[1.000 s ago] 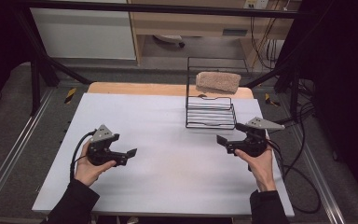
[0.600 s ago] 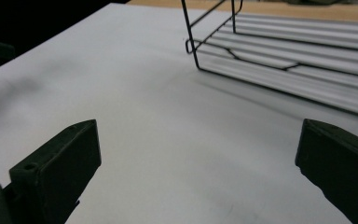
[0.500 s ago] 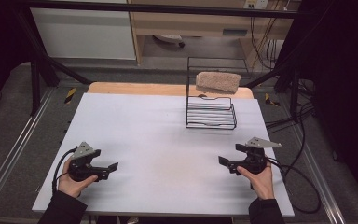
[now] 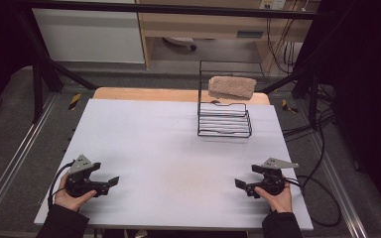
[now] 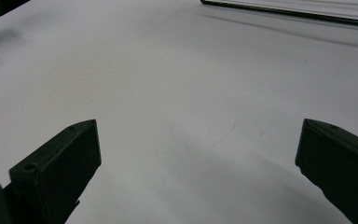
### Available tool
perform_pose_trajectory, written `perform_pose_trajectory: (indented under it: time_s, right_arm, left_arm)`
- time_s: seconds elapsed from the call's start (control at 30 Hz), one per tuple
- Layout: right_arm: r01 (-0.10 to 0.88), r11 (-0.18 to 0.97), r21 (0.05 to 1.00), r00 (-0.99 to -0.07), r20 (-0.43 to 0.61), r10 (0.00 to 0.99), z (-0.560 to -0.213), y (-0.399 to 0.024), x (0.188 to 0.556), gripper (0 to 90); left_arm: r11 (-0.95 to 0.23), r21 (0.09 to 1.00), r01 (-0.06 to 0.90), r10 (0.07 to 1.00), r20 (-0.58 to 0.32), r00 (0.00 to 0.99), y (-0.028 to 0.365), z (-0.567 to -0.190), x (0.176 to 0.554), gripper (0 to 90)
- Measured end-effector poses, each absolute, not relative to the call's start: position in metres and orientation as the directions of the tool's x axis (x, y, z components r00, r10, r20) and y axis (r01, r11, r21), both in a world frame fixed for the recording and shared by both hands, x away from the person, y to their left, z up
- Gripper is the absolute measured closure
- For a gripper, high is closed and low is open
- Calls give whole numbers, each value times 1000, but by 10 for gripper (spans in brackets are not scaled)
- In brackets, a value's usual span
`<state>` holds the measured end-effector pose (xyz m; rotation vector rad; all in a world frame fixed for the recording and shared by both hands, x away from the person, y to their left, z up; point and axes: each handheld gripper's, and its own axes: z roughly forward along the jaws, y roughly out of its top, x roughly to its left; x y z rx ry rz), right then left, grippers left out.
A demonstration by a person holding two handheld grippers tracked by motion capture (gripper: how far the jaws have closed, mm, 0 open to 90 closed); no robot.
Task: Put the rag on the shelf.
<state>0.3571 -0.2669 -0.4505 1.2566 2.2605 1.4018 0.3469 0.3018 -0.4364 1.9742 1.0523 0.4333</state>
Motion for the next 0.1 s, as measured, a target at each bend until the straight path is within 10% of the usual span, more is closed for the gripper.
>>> perform_pose_trajectory:
  time_s: [0.1]
  right_arm:
    - [557,184,810,-617,256,744,-451,-266,357,7]
  left_arm:
    - [-299,801,519,804,-81,589,302,-438,346,73]
